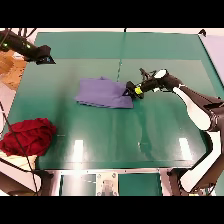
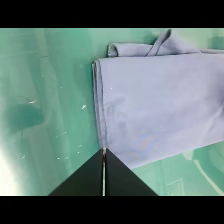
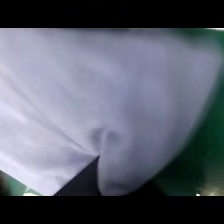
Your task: Fold the shirts.
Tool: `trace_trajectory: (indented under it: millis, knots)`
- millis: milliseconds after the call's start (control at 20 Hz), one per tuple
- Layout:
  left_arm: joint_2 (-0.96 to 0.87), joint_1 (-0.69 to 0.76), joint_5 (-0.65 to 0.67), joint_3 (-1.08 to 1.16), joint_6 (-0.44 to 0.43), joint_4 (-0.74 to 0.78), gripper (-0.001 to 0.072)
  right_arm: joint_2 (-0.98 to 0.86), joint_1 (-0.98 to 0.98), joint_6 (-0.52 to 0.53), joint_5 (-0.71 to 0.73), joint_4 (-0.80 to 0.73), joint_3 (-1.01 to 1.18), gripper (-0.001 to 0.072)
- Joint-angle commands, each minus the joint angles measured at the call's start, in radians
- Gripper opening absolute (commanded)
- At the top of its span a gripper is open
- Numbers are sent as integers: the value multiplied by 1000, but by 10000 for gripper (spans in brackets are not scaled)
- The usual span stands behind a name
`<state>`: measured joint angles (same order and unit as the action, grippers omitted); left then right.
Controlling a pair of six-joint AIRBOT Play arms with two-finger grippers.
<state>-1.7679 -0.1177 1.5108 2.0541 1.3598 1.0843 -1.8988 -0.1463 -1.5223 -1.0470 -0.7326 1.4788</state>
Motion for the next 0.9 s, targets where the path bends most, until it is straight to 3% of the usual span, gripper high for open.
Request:
trace_trajectory:
  millis: [0,250,500,850]
  knots:
    - [0,0,2,0,1,11,19,14,-23,6,-40,67,92,18]
    - [0,0,19,0,1,11,19,180,169,-50,-192,36,251,17]
    - [0,0,24,0,2,11,19,356,518,-95,-293,6,282,17]
    - [0,0,27,0,11,8,19,415,999,-94,-355,-50,282,17]
